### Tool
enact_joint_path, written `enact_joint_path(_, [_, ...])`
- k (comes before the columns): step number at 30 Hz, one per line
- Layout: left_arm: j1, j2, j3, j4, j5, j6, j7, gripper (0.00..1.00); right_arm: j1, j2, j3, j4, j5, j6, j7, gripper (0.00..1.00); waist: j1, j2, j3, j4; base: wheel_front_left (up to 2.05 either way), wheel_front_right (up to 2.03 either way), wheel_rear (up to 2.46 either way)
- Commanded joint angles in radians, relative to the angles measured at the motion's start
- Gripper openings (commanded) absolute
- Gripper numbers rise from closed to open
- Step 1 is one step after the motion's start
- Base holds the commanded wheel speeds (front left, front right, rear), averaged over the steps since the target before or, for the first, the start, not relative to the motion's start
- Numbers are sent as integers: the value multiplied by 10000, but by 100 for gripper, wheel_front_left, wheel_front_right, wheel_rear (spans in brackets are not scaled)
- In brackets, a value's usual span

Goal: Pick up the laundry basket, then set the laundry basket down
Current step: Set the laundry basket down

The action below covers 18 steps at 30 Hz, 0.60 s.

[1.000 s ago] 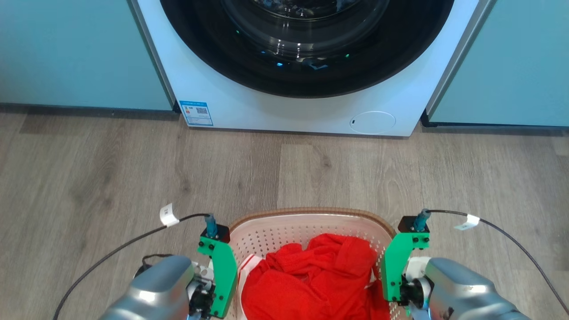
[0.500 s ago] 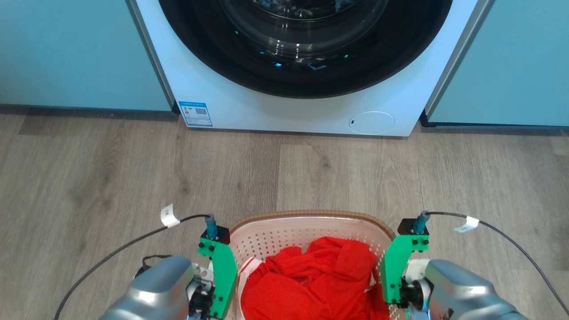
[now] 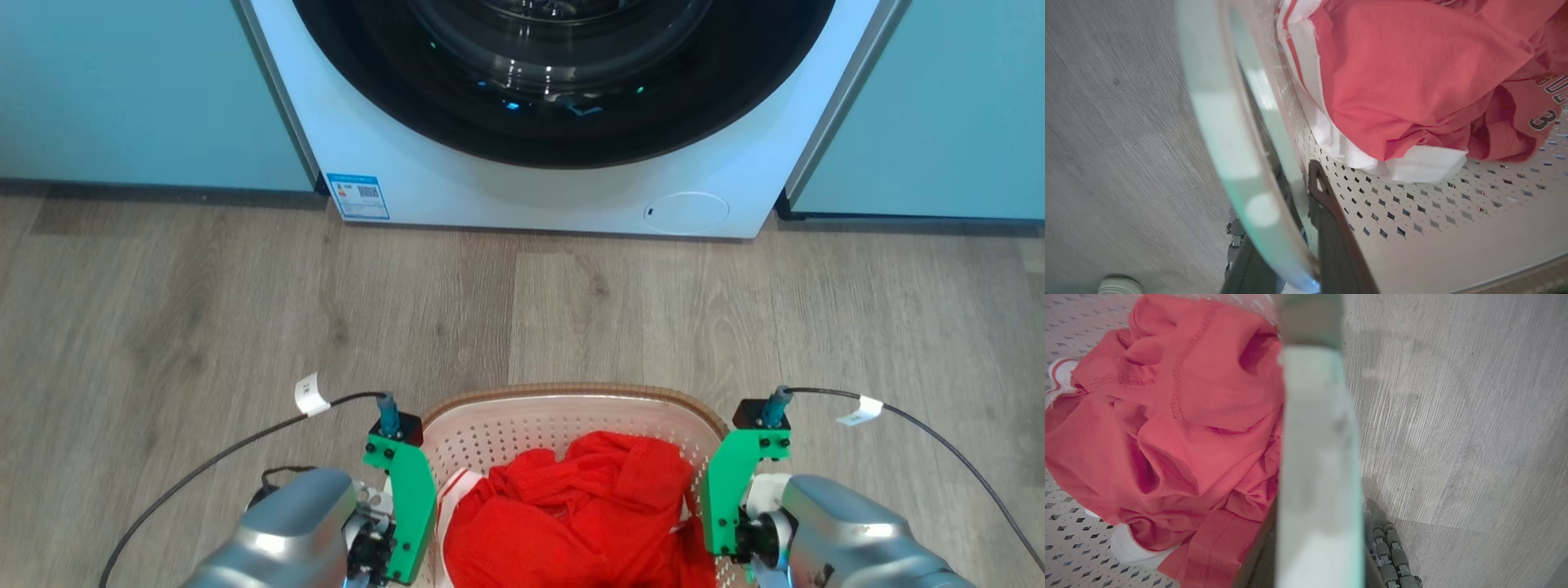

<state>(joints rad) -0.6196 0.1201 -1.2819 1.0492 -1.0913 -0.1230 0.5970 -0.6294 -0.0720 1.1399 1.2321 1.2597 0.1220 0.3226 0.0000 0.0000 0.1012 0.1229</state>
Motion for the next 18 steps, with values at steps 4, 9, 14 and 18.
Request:
enact_joint_path(4, [-587, 52, 17, -149, 189, -77, -116, 0, -587, 218, 133, -205, 44, 87, -277, 0, 0, 0, 264, 25, 0, 0, 0])
enact_joint_path(9, [-916, -33, 18, -43, 215, -77, -601, 0, -909, 218, 131, -38, 37, 87, -660, 0, 0, 0, 781, 78, 0, 0, 0])
enact_joint_path(14, [-1534, -243, 29, 238, 330, -77, -1485, 0, -1515, 218, 100, 223, -100, 87, -1258, 0, 0, 0, 1718, 118, 0, 0, 0])
enact_joint_path(18, [-2150, -434, 41, 608, 527, -77, -2312, 0, -2097, 208, 20, 435, -248, 87, -1774, 0, 0, 0, 2652, 163, 0, 0, 0])
